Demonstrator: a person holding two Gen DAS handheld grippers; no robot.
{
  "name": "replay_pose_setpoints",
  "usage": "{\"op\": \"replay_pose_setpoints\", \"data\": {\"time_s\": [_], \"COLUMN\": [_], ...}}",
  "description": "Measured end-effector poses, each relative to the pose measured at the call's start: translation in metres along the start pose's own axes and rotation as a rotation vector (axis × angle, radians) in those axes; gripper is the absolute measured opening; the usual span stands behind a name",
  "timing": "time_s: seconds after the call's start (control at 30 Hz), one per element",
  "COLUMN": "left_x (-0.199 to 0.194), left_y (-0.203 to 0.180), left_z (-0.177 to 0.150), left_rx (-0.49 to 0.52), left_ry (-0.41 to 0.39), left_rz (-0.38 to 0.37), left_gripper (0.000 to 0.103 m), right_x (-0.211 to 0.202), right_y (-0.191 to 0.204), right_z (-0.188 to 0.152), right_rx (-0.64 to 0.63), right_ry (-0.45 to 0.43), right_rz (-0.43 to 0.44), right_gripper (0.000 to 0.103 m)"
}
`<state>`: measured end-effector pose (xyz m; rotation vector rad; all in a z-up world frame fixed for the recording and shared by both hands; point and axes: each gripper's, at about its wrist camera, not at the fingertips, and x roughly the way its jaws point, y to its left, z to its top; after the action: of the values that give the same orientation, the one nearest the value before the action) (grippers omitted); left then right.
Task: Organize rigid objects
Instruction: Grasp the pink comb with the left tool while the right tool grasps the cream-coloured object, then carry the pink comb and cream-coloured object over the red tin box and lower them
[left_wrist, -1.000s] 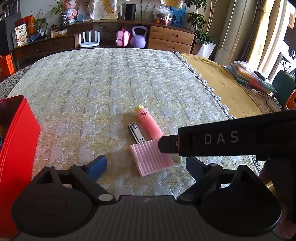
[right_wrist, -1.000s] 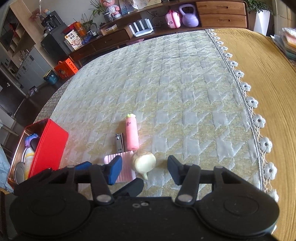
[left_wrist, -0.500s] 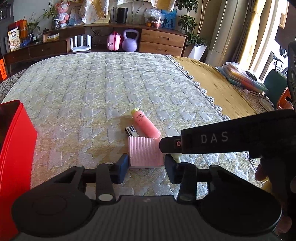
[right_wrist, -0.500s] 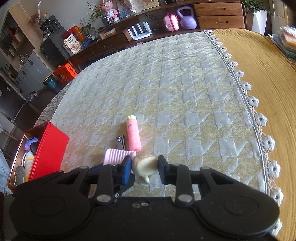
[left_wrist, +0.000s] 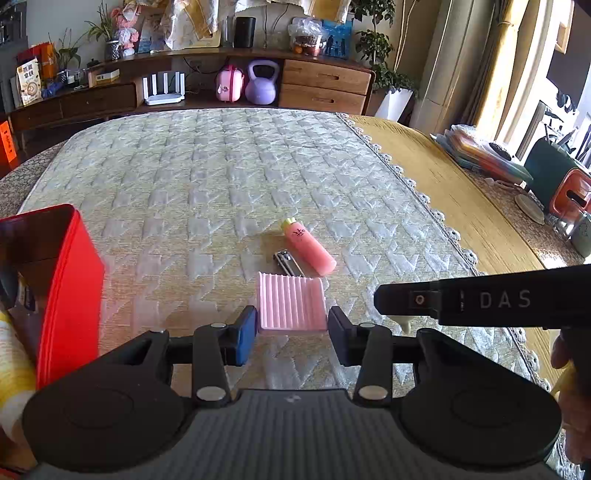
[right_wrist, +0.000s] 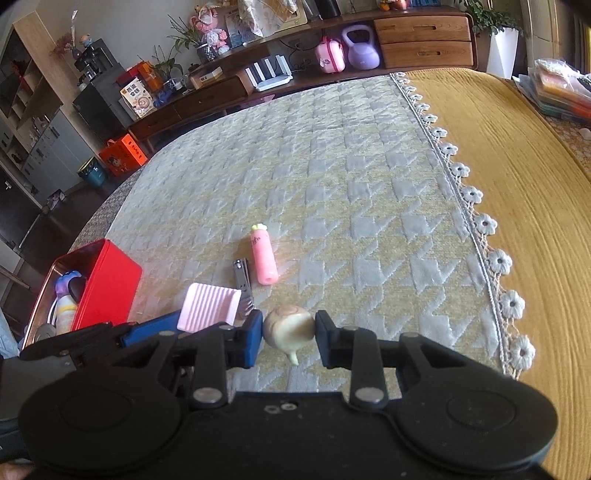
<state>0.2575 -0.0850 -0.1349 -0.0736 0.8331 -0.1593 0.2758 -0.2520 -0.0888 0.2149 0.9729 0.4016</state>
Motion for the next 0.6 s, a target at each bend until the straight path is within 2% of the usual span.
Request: {"op": "replay_pose_setpoints", "data": {"time_s": [0.6], "left_x": [-0.075], "left_y": [0.048], "left_z": [-0.002], "left_rx": [-0.071], "left_ry": [-0.02], "left_rz": [0.028], "left_gripper": [0.042], "right_x": [-0.048], "right_y": [0.07], "right_z": [-0.012], "right_rx": [-0.156], "right_ry": [-0.042], "right_rz": [0.038], "right_gripper": [0.03]}}
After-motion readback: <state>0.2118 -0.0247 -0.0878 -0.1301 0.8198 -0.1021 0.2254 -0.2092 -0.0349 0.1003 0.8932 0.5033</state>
